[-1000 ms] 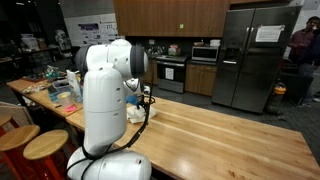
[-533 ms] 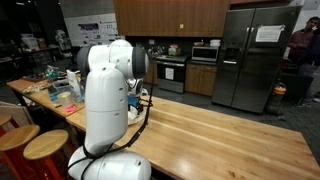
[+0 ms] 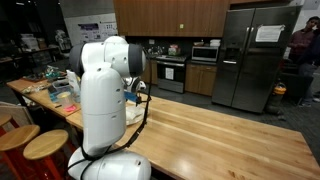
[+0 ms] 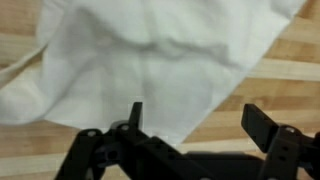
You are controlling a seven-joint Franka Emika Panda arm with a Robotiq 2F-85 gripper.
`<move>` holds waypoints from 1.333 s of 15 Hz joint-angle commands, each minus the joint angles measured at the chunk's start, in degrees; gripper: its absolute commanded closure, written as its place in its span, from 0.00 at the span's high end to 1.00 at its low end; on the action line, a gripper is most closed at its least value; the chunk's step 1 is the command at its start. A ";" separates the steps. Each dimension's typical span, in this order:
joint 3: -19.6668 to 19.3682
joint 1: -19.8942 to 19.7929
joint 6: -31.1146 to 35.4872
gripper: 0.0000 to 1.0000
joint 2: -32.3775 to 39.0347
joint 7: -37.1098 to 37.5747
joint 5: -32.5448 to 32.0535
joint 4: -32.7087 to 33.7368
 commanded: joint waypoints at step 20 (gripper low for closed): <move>-4.50 1.29 -19.14 1.00 1.09 13.71 -12.11 0.25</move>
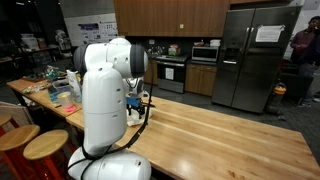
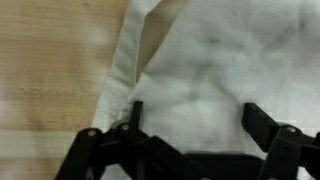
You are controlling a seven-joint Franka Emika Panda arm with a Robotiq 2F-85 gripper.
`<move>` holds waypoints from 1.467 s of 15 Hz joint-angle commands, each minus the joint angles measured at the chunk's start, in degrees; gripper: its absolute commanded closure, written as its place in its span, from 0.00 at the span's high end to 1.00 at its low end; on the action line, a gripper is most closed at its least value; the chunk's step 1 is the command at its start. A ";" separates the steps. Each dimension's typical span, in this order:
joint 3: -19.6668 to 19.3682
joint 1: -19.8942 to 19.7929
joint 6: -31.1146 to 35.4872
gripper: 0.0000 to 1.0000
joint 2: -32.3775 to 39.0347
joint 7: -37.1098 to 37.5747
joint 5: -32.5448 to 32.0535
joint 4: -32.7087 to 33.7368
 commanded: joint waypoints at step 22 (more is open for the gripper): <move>-0.50 1.16 5.37 1.00 -3.83 24.42 -8.07 3.96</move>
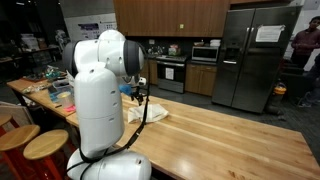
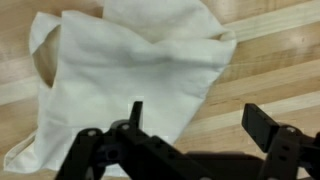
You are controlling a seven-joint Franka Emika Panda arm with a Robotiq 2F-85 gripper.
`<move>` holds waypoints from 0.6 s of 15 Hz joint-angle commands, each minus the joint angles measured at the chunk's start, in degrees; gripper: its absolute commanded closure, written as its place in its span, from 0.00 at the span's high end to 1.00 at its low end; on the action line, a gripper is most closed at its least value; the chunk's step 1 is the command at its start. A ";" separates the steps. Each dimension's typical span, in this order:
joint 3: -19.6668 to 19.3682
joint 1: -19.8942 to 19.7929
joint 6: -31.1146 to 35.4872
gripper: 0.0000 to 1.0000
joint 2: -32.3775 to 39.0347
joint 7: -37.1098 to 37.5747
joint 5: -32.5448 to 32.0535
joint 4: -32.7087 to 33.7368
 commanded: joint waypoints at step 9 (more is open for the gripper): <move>-0.40 -2.15 -9.70 1.00 9.50 -15.26 16.41 4.28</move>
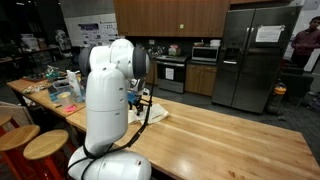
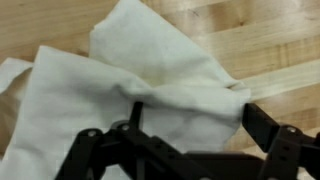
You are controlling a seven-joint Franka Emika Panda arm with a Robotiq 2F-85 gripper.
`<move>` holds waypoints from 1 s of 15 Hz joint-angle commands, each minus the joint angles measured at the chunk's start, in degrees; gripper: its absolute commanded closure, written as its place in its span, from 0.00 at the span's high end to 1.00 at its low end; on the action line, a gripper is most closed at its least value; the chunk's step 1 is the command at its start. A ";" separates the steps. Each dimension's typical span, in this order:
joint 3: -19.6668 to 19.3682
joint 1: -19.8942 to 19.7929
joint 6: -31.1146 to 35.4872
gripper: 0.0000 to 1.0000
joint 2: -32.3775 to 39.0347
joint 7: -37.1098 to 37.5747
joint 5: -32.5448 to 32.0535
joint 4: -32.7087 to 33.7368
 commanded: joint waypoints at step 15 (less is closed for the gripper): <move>-3.67 0.56 -9.86 1.00 -7.99 22.25 -18.22 -2.51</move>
